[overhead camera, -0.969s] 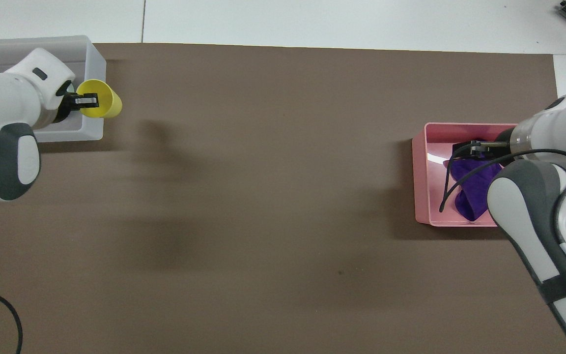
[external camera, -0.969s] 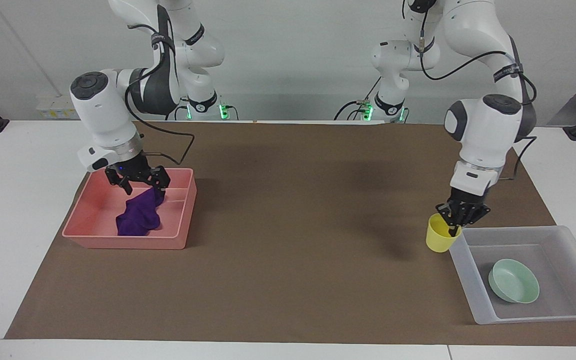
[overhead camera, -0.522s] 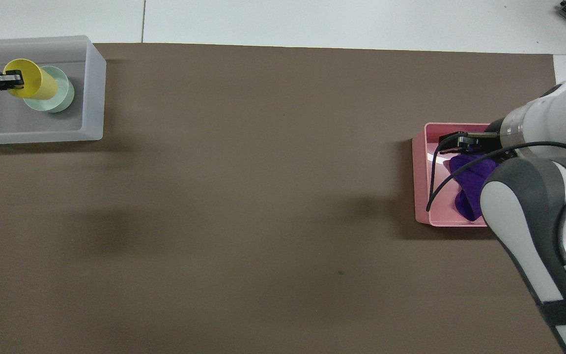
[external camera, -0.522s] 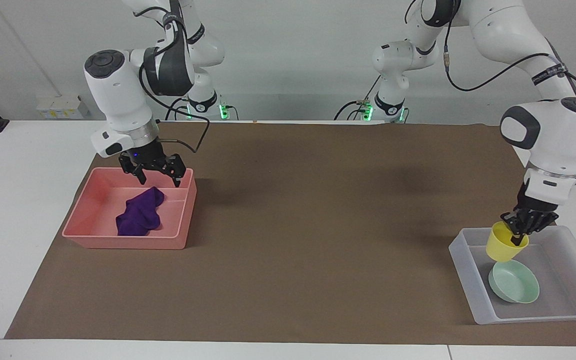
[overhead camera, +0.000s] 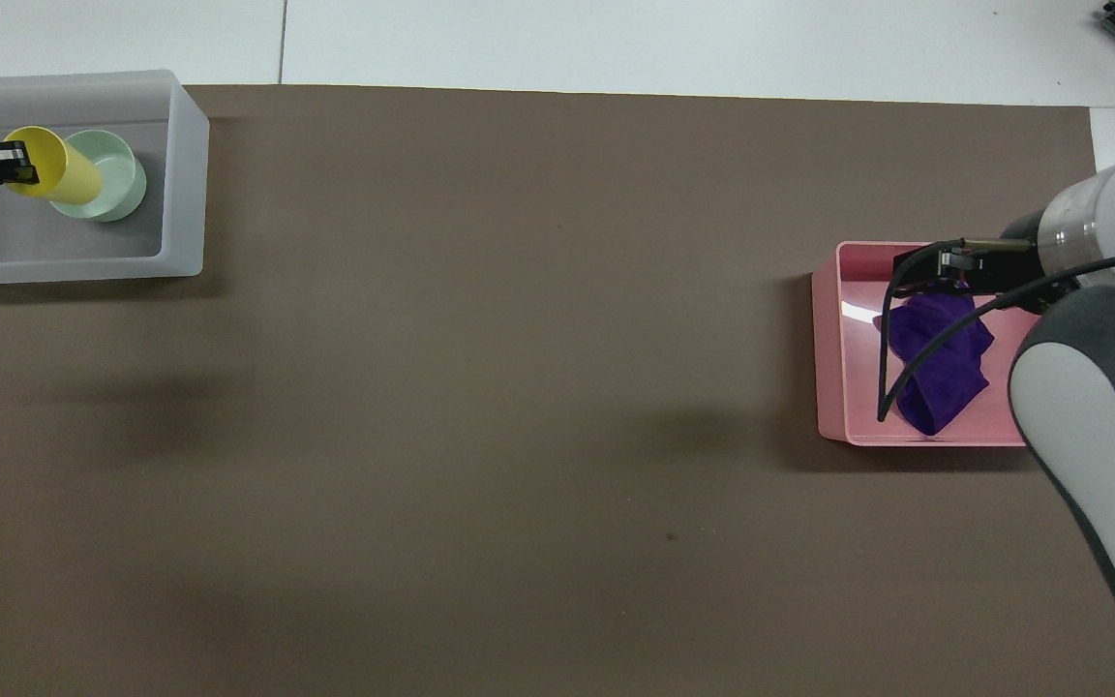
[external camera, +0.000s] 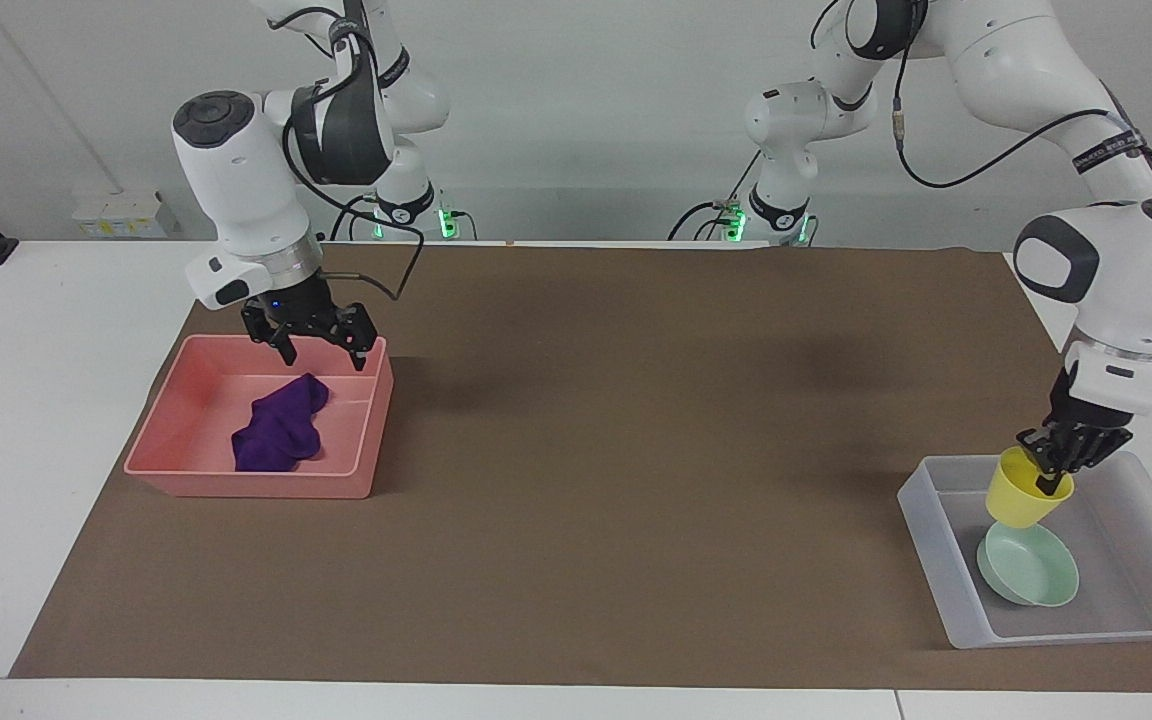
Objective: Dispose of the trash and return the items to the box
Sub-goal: 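Lift the yellow cup into the white bin while the right gripper releases the cloth, then open the left gripper over the cup while the right gripper withdraws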
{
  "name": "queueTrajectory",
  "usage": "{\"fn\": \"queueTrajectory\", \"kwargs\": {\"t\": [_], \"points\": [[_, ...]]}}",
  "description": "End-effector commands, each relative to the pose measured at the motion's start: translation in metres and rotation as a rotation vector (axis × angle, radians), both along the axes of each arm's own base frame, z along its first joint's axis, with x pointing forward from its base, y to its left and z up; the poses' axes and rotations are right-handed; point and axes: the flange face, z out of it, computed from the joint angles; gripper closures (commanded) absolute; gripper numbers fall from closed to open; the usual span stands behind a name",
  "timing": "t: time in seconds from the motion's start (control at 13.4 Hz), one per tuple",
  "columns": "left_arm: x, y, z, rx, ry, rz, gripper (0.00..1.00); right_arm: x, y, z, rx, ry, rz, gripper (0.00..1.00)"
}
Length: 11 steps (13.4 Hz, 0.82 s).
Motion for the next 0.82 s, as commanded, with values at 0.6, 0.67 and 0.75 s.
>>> {"fn": "queueTrajectory", "kwargs": {"t": [0.6,0.67,0.75], "points": [[0.005,0.008,-0.036,-0.043,-0.004,0.023,0.96,-0.04,-0.059,0.034,0.009,0.078,-0.006,0.0],[0.004,0.01,-0.033,-0.037,-0.002,0.021,0.88,-0.04,-0.059,0.035,0.007,0.077,-0.003,0.0],[0.004,0.011,-0.032,-0.034,-0.001,0.02,0.84,-0.041,-0.059,0.035,0.007,0.077,-0.003,0.0]]}}
